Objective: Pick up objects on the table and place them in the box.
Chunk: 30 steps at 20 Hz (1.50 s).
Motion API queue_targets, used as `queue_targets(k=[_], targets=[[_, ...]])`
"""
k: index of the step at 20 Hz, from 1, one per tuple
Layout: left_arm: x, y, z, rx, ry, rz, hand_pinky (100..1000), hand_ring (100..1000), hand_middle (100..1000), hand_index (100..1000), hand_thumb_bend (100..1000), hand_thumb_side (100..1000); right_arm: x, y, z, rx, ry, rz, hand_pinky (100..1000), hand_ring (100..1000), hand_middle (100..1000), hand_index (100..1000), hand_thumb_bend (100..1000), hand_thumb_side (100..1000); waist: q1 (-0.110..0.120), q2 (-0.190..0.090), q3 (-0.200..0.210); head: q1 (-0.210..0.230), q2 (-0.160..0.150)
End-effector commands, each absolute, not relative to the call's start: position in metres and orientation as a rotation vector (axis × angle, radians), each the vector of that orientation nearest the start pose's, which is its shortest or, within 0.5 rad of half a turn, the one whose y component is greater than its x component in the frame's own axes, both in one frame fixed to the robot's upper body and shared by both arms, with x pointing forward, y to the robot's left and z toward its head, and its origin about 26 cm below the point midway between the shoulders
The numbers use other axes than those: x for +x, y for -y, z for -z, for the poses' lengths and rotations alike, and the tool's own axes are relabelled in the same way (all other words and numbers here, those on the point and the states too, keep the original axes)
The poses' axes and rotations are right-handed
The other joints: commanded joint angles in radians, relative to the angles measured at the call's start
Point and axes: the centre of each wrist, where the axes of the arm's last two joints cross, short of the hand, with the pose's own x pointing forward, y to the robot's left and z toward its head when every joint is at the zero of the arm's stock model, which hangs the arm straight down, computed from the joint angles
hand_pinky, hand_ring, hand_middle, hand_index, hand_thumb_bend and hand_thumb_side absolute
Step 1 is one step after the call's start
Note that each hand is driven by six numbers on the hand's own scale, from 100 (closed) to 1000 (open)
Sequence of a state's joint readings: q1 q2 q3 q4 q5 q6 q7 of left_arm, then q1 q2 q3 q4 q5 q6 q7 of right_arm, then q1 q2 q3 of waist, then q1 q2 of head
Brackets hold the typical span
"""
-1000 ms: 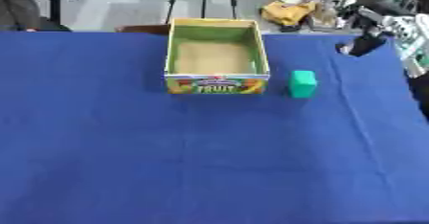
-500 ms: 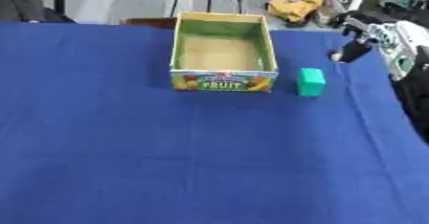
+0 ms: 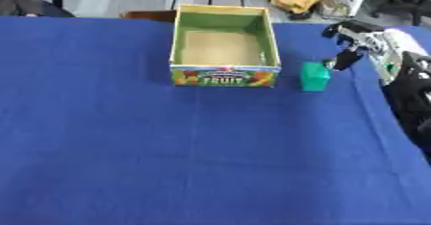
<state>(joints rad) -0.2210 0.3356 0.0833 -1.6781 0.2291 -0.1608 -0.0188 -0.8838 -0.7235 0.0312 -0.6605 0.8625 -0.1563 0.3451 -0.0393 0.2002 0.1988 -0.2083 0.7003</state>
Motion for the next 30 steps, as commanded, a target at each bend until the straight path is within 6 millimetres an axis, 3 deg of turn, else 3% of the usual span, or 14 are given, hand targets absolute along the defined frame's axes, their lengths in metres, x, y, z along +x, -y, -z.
queue_targets(k=[1,11,21,30], targets=[[0.326,-0.318,-0.122,0.056,2.104,0.144,660,800,715,800,603,703,0.44,0.462,-0.195,-1.032,1.03,-1.167,671,796,847,913,262,100,0.003,-0.011,0.001,-0.005,0.008],[0.325,-0.319,-0.121,0.06,2.101,0.14,660,800,715,800,603,702,0.44,0.462,-0.199,-1.024,1.041,-1.177,671,793,843,913,269,100,0.001,-0.011,-0.004,-0.006,0.018],[0.324,-0.323,-0.119,0.079,2.095,0.138,661,800,715,800,606,701,0.428,0.459,-0.236,-1.044,1.136,-1.266,675,806,843,916,267,100,-0.018,-0.024,-0.023,0.002,0.027],[0.324,-0.323,-0.12,0.082,2.098,0.138,661,800,715,799,607,700,0.425,0.454,-0.231,-0.984,1.074,-1.357,678,817,847,917,250,100,-0.018,-0.025,-0.03,0.004,0.026]])
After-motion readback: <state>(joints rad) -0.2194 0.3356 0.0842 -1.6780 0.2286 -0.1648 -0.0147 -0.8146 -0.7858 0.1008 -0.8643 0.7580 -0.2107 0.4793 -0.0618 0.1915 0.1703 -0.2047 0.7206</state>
